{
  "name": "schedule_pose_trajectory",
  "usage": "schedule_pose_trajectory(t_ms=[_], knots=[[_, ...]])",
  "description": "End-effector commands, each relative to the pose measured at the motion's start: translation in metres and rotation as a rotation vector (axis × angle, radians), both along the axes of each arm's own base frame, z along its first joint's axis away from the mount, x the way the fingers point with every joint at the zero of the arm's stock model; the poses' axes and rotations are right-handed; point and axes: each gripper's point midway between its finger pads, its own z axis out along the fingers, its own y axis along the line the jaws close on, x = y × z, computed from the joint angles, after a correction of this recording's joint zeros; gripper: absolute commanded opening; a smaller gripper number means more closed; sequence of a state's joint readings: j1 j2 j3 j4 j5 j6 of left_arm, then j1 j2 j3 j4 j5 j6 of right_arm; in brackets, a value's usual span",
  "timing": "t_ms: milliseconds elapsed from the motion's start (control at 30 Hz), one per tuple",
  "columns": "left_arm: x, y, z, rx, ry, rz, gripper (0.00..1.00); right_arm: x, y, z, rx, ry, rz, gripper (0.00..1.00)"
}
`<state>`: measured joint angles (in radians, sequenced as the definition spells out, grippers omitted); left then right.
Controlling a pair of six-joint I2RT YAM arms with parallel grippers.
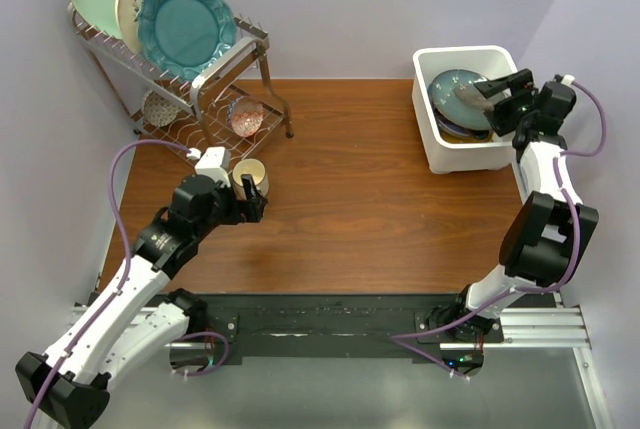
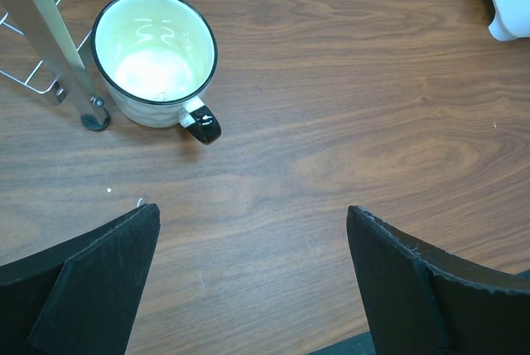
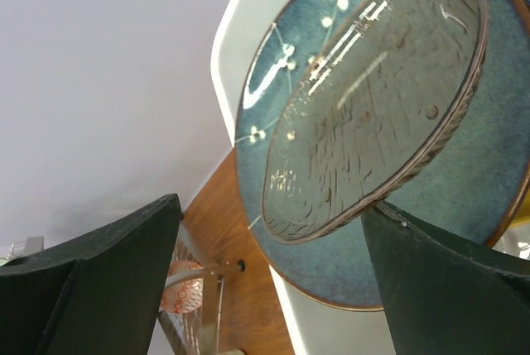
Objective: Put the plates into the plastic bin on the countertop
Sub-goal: Place the plate in the plastic bin, then reset both arms
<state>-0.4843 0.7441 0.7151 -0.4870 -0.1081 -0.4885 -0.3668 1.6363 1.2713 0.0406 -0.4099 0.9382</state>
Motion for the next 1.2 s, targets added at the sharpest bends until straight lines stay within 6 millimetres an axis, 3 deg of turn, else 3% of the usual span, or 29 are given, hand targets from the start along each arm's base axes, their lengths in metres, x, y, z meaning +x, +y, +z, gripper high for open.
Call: schedule_pose_trajectory(t_ms=[0, 300, 667, 800, 1167], knots=[[0.005, 0.000, 0.005, -0.013, -0.020, 0.011, 1.00, -0.004, 0.005, -0.010, -0.008, 0.022, 0.027, 0.94], [0.004, -0.004, 0.006, -0.018, -0.028, -0.013, 1.00, -0.015, 0.016, -0.017, -0.103, 0.081, 0.053, 0.96], [0.005, -0.007, 0.001, -0.014, -0.010, -0.028, 1.00, -0.053, 0.032, -0.005, -0.303, 0.096, 0.006, 0.98], [0.005, -0.009, 0.000, -0.017, -0.008, -0.043, 1.00, -0.057, 0.030, -0.012, -0.322, 0.116, 0.001, 0.99], [0.005, -0.010, 0.002, -0.016, -0.018, -0.053, 1.00, -0.093, 0.061, 0.001, -0.341, 0.057, 0.089, 0.99]])
